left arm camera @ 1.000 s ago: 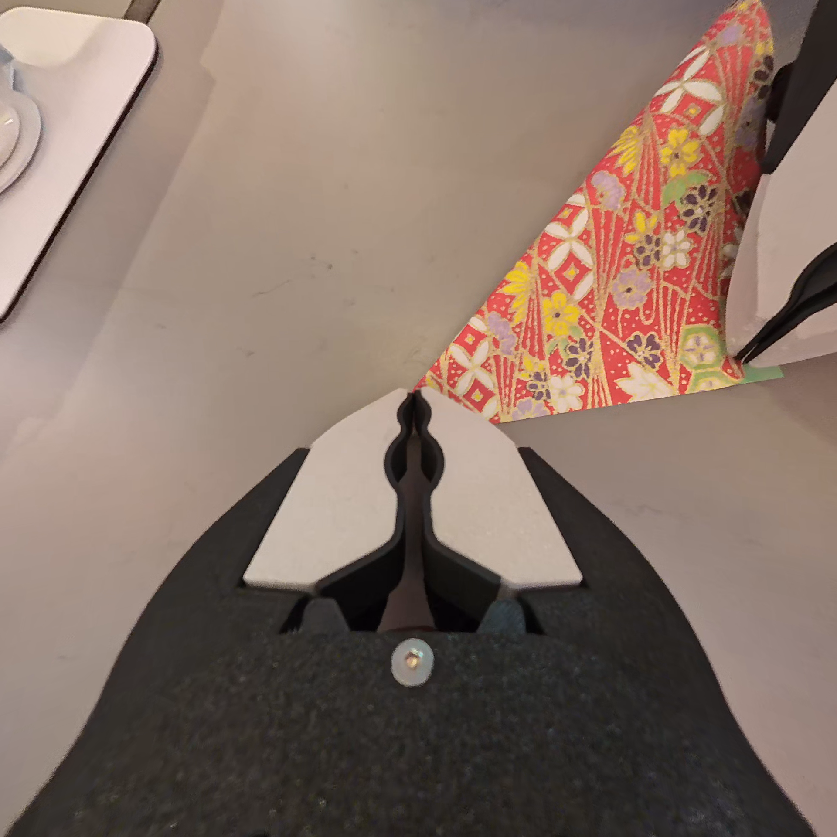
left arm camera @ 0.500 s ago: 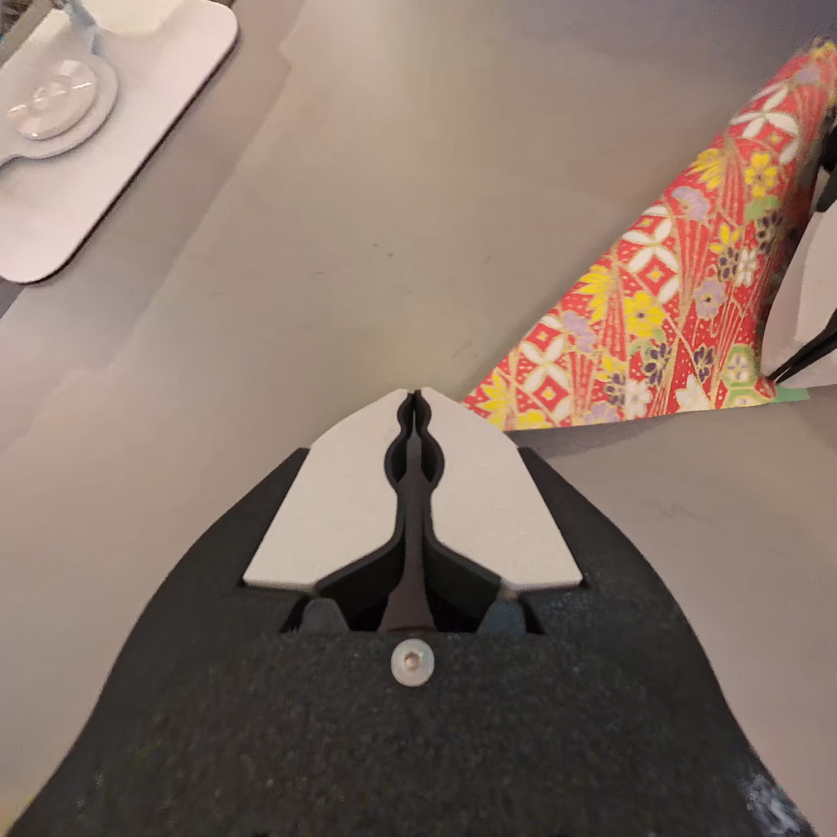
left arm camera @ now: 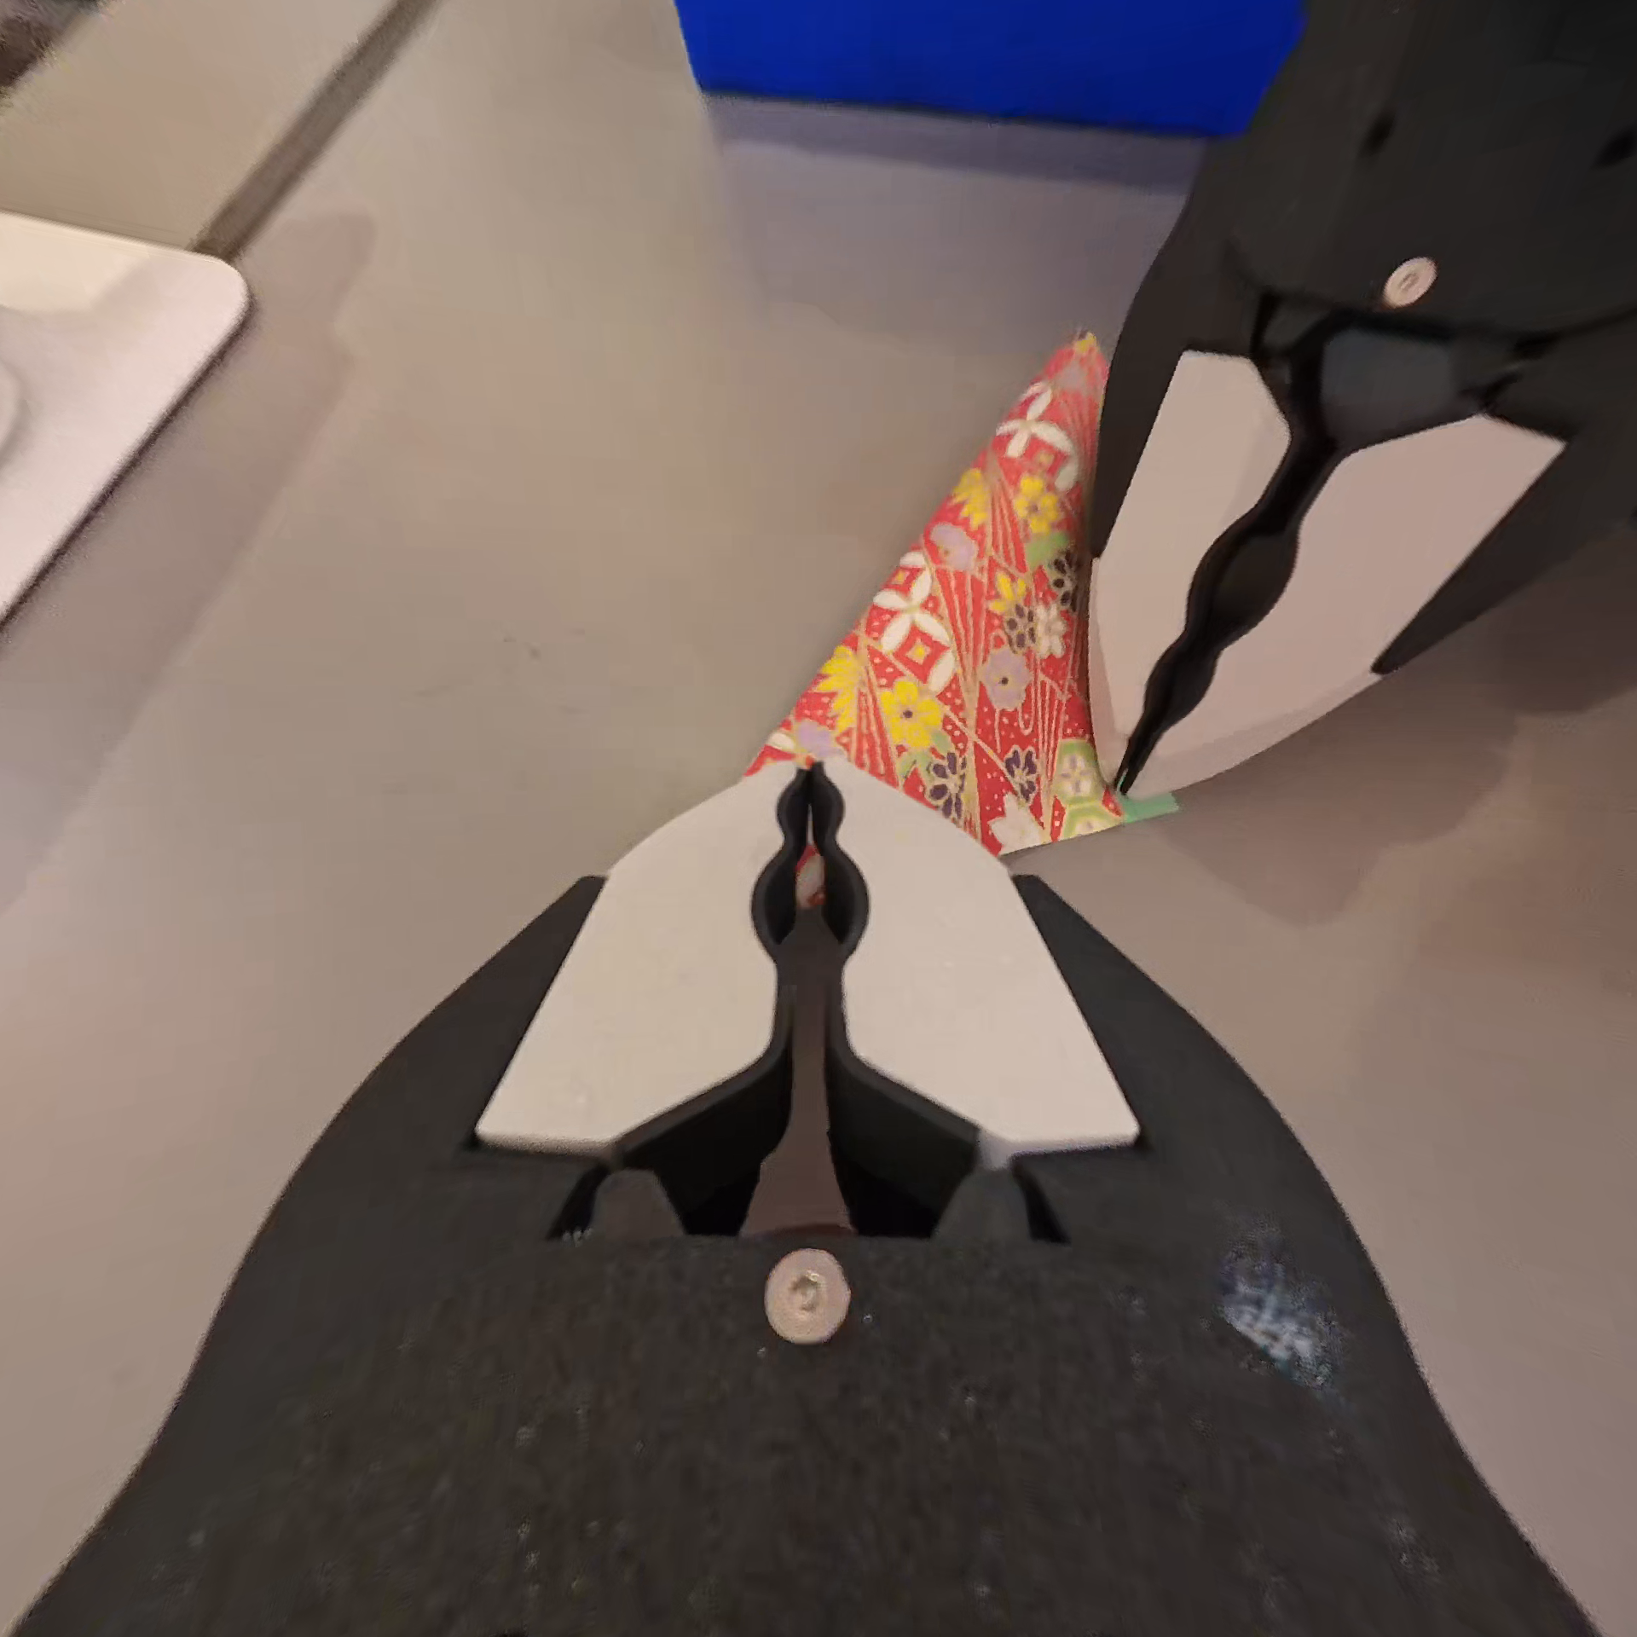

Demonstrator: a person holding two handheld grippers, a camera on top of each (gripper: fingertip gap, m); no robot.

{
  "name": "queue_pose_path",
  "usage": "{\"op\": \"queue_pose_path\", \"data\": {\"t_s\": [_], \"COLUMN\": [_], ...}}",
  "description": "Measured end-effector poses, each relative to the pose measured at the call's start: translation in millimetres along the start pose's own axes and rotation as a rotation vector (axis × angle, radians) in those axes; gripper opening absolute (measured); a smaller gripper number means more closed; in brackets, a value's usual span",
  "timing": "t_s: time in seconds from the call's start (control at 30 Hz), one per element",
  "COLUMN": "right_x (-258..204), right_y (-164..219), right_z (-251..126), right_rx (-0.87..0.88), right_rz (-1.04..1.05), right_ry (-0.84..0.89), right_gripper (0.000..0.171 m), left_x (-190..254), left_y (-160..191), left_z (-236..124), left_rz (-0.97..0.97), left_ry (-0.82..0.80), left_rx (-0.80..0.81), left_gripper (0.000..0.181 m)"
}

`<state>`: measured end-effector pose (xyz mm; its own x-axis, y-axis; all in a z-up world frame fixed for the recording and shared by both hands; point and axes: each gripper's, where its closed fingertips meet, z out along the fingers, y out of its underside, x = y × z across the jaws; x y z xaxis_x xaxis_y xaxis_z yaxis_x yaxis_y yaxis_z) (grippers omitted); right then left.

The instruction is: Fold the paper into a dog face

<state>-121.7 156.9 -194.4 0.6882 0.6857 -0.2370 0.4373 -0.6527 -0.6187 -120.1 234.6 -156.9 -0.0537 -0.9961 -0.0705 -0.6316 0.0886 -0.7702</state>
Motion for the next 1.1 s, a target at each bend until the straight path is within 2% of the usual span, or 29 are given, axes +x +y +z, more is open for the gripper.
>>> {"op": "queue_pose_path", "data": {"t_s": [0.07, 0.23, 0.7, 0.8, 0.97, 1.1], "right_x": [0, 0, -1, -1, -1, -2], "right_y": [0, 0, 0, -1, -1, -1], "right_z": [0, 0, 0, 0, 0, 0], "right_rx": [0.000, 0.003, 0.006, 0.007, 0.008, 0.009], "right_rz": [-0.002, 0.002, 0.008, 0.012, 0.015, 0.016], "right_ry": [0.001, -0.001, -0.002, -0.003, -0.003, -0.006], "right_gripper": [0.000, 0.000, 0.000, 0.000, 0.000, 0.000], "left_x": [2, -10, -53, -67, -83, -72], "left_y": [9, 32, 44, 50, 55, 34], "left_z": [10, 22, 13, 7, -4, -16], "left_rz": [-0.020, -0.011, -0.062, -0.038, -0.045, -0.064], "left_ry": [0.031, -0.010, -0.146, -0.215, -0.288, -0.244], "left_rx": [-0.045, -0.137, -0.163, -0.191, -0.167, -0.048], "left_gripper": [0.000, 0.000, 0.000, 0.000, 0.000, 0.000]}}
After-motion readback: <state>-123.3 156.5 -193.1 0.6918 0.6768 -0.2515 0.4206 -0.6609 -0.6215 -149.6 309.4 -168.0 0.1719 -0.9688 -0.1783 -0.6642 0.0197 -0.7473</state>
